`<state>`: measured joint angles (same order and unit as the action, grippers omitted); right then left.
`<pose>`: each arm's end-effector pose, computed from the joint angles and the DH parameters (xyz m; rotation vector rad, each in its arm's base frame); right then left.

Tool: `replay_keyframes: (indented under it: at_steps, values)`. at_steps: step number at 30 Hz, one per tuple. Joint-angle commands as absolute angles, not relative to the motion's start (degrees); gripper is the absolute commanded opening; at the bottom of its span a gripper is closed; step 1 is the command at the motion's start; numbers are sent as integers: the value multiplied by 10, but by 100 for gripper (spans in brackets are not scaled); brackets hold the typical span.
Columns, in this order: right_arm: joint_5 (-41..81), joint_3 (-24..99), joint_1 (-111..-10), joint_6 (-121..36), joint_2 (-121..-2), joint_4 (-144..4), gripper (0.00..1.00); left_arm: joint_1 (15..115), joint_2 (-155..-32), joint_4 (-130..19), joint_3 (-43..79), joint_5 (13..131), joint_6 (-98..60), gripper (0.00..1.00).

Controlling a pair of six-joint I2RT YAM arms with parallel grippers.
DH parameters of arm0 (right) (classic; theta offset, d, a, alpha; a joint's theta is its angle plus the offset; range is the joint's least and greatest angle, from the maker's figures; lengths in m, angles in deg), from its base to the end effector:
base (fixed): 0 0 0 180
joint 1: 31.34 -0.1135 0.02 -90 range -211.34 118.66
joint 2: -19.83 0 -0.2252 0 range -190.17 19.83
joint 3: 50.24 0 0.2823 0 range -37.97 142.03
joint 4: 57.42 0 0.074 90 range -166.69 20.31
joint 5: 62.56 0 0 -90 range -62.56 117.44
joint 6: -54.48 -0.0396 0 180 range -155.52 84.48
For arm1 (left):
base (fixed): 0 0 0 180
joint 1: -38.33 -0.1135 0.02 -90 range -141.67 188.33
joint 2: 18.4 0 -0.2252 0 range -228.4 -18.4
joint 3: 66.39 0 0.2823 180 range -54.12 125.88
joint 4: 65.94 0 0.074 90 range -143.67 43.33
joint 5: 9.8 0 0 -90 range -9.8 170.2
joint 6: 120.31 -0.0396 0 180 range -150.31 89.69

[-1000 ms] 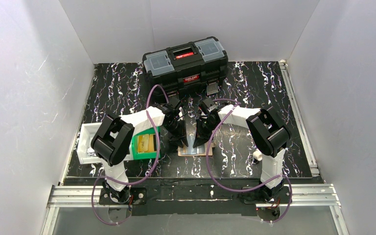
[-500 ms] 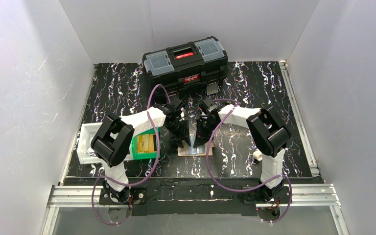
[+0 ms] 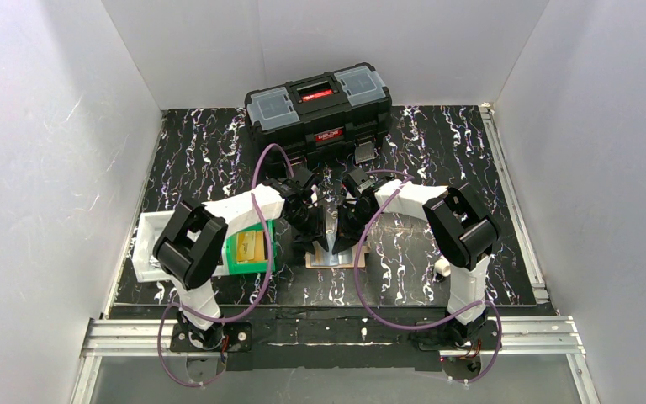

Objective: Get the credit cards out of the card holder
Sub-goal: Remove the credit card from the card holder.

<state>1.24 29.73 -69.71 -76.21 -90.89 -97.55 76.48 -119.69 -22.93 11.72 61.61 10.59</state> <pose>0.2856 0.2484 0.0763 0.0565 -2.9859 -0.8555 0.2821 -0.2376 0.1212 0.0308 2.9308 -0.7628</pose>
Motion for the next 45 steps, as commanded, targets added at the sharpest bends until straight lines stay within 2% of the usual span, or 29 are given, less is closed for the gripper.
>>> replay_keyframes:
  at_steps: [1,10,33,39,45]
  values:
    - [39,282,-706,-756,-920,-988,1,771,-1145,-198,133,634,97,43]
    - [39,280,-706,-757,-918,-986,1,772,-1138,-194,141,625,95,43]
    - [39,281,-706,-755,-920,-986,1,780,-1209,-232,129,615,95,41]
    - [39,281,-706,-755,-917,-986,1,783,-1221,-240,128,611,98,34]
    - [30,283,-706,-754,-905,-985,1,784,-1216,-241,127,617,102,10]
